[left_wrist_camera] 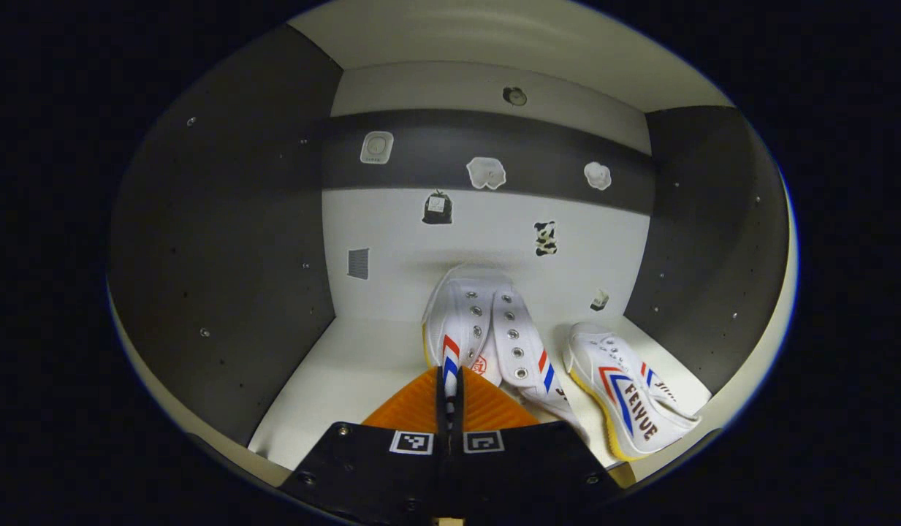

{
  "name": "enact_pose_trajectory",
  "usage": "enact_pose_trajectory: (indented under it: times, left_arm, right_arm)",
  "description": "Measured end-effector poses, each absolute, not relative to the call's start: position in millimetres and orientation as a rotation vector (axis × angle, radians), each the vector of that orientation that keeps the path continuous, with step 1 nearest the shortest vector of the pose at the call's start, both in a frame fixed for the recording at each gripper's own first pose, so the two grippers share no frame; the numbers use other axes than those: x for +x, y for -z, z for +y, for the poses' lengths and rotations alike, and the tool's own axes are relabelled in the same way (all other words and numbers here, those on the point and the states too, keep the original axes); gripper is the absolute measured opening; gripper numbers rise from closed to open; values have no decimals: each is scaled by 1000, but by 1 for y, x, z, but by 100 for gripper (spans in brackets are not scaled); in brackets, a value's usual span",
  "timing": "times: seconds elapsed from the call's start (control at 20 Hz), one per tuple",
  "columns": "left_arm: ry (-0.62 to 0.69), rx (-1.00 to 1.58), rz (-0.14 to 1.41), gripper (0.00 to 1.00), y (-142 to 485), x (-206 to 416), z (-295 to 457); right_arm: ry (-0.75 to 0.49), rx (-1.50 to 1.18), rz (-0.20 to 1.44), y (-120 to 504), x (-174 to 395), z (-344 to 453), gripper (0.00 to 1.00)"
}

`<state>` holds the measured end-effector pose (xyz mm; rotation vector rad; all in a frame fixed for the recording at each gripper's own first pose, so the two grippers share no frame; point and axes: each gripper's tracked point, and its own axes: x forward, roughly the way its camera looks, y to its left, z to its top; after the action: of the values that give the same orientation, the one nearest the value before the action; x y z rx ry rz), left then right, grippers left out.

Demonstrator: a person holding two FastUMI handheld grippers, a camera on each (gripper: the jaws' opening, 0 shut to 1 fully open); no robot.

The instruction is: Grab one shoe with the right hand and put it into the shoe cabinet, grab the other shoe with the left hand and put it into the shoe cabinet; then close the right door with the right hand and the left door with the left hand.

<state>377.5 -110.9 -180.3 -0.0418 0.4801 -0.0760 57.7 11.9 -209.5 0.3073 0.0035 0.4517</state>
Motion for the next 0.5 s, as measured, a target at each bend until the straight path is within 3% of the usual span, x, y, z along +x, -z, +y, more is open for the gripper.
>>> enact_pose_trajectory:
  times: [0.2,0.3,0.35,0.5]
  left_arm:
    - [73,-69,489,7,184,375,-109]
    - [89,-74,419,21,165,375,-112]
    - [85,-71,384,17,154,371,-110]
    - [48,10,296,50,123,347,-107]
  right_arm:
    - [-469,312,1,208,52,16,100]
    - [-458,316,-3,208,53,12,100]
    - [-452,315,-4,207,53,10,100]
    - [-434,312,-15,205,52,0,100]
